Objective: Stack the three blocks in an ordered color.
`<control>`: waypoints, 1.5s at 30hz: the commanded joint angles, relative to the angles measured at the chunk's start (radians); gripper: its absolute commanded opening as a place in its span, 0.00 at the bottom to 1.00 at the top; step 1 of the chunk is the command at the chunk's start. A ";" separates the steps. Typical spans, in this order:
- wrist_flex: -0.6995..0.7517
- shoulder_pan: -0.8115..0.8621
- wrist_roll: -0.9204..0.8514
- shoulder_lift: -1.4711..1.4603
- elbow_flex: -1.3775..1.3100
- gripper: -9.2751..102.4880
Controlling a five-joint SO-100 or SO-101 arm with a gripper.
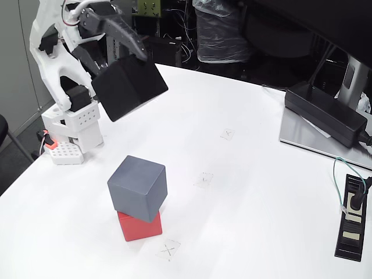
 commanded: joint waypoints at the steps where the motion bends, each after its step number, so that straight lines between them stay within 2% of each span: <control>1: -0.023 0.034 -0.084 0.011 -0.003 0.12; 10: -0.037 0.051 -0.534 0.143 0.046 0.12; 13: -0.121 0.054 -0.655 0.225 0.132 0.12; 17: -0.305 0.092 -0.775 0.334 0.290 0.12; 24: -0.626 0.189 -0.957 0.453 0.551 0.12; 29: -0.756 0.202 -1.066 0.509 0.701 0.12; 45: -0.907 0.206 -1.253 0.647 0.996 0.12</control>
